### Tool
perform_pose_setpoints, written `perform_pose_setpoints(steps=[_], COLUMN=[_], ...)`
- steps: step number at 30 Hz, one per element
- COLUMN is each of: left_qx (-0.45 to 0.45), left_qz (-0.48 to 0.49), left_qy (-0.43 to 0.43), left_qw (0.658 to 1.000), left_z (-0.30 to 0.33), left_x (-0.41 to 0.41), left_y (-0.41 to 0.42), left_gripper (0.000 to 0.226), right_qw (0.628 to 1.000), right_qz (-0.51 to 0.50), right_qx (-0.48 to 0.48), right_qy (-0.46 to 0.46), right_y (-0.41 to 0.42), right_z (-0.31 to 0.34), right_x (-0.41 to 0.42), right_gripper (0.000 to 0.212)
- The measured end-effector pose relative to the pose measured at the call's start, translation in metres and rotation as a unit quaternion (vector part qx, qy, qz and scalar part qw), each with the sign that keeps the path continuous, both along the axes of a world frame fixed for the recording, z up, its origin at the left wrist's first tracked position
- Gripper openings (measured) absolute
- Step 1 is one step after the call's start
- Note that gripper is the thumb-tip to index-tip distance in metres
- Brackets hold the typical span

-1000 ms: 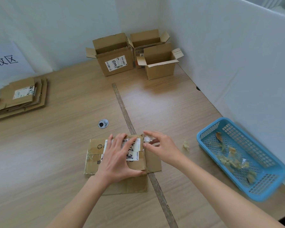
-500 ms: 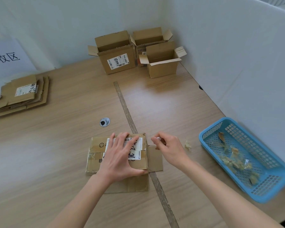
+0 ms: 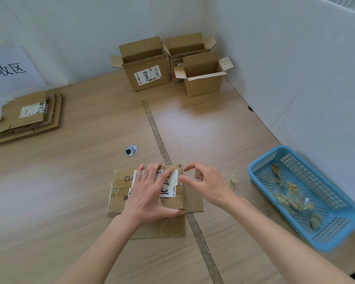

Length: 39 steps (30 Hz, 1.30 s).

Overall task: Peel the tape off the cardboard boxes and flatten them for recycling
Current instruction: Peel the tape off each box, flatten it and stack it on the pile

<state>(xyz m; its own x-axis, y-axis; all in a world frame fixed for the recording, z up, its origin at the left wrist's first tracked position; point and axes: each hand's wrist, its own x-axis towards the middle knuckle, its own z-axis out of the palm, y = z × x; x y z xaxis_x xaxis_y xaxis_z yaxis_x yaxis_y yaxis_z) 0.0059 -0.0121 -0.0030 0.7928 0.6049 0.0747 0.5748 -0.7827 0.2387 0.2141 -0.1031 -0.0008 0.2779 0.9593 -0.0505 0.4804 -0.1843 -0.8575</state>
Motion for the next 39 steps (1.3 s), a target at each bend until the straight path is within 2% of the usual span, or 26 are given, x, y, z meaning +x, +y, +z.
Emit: perform_pose_setpoints(steps=[4, 8, 12, 16, 20, 23, 27, 31, 34, 36, 39], left_qx=[0.004, 0.005, 0.003, -0.002, -0.005, -0.005, 0.000, 0.008, 0.010, 0.011, 0.014], left_qz=[0.000, 0.000, 0.004, 0.003, 0.004, 0.005, 0.002, -0.004, -0.005, -0.004, -0.005], left_qy=[0.001, 0.003, 0.001, -0.003, -0.001, -0.001, -0.004, -0.008, -0.011, -0.009, -0.005], left_qw=[1.000, 1.000, 1.000, 1.000, 1.000, 1.000, 1.000, 1.000, 1.000, 1.000, 1.000], left_z=[0.000, 0.000, 0.000, 0.000, -0.001, 0.000, 0.000, 0.002, 0.003, 0.003, 0.001], left_x=[0.000, 0.000, 0.000, 0.001, 0.001, 0.001, 0.000, -0.001, -0.001, -0.001, -0.001], left_y=[0.000, -0.001, -0.001, -0.001, -0.002, -0.001, -0.002, -0.003, -0.003, -0.002, -0.001], left_gripper=[0.119, 0.119, 0.119, 0.120, 0.121, 0.121, 0.120, 0.117, 0.116, 0.116, 0.117], right_qw=[0.997, 0.992, 0.990, 0.992, 0.984, 0.970, 0.952, 0.971, 0.994, 0.996, 0.995], right_qz=[-0.008, -0.031, -0.013, 0.021, 0.091, 0.140, 0.180, 0.172, 0.097, 0.048, 0.013], right_qx=[0.062, 0.081, 0.075, 0.036, -0.054, -0.102, -0.094, -0.048, -0.037, -0.053, -0.048], right_qy=[-0.041, -0.097, -0.122, -0.122, -0.142, -0.173, -0.231, -0.161, -0.037, 0.046, 0.084], right_y=[-0.001, -0.001, -0.001, 0.008, 0.024, 0.032, 0.025, 0.012, 0.003, 0.000, -0.001], right_z=[0.001, 0.001, 0.006, 0.013, 0.026, 0.032, 0.026, 0.014, 0.003, -0.003, -0.007], right_x=[-0.006, -0.015, -0.014, -0.005, 0.001, 0.000, -0.007, -0.004, -0.010, -0.017, -0.023], right_gripper=[0.023, 0.021, 0.016, 0.008, 0.005, 0.010, 0.004, 0.011, 0.013, 0.011, 0.009])
